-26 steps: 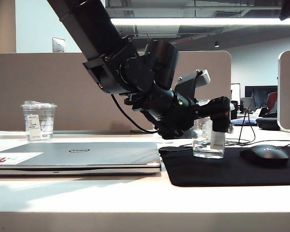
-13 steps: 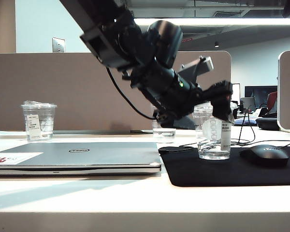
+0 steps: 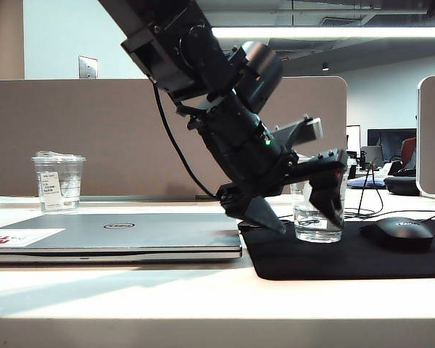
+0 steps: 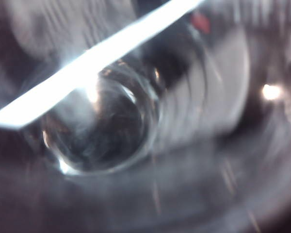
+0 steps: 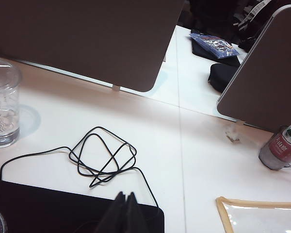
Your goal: Pick up the coffee cup on the middle and place it on the right side of the laptop.
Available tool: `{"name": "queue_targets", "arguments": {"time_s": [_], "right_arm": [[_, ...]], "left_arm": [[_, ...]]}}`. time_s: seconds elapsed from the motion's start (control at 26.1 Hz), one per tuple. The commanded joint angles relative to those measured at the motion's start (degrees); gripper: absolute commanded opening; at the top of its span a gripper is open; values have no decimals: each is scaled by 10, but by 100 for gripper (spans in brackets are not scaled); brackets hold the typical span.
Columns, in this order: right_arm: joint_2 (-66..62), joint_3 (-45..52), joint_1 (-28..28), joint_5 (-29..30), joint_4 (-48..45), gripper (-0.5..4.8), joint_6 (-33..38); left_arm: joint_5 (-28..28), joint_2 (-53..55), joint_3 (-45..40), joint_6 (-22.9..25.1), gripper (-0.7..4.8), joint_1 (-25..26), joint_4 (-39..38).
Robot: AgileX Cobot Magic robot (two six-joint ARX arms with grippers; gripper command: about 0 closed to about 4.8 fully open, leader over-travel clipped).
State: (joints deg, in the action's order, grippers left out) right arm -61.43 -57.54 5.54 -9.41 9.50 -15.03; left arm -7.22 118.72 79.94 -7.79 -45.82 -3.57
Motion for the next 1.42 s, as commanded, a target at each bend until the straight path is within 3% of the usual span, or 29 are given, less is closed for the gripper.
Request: {"name": "queue_targets", "arguments": {"time_s": [0.04,0.31,0.34,0.42,0.46,0.5,0.61,0.77,0.92,1.11,1.23,1.34,1.42], "right_arm": [[9,-2,0,-3,-5,-6,2],[32,-2,0,-10,12,-5,15],[36,-2,1,-7,14,-5,22],[46,-2,1,15,18,-6,40],[54,-3,1,43,23,-5,52],[59,-2,1,71,27,-6,59],[72,-2,4,118,44,-5,73],[89,-2,21,118,76,-5,75],[113,-1,36,121,115,-6,75],[170,26,50,121,171,-5,75],[264,71,50,119,223,-6,76],[337,91,50,119,247,-6,76],[382,102,50,119,248,-6,76]], "left_arm": [[15,-26,1,-4,479,-6,-58],[34,-117,1,7,479,-10,-194],[34,-136,1,13,448,-10,-200],[35,-193,1,33,274,-10,-206],[33,-228,1,36,146,-10,-209],[32,-250,1,41,81,-10,-211],[34,-299,2,57,-8,-10,-227],[37,-355,2,81,-6,-10,-270],[107,-421,1,132,-6,-10,-325],[139,-495,-15,143,-6,-9,-346],[143,-594,-90,149,-6,-9,-346],[188,-691,-186,149,-6,-9,-330],[218,-771,-277,151,-6,-9,-273]]}}
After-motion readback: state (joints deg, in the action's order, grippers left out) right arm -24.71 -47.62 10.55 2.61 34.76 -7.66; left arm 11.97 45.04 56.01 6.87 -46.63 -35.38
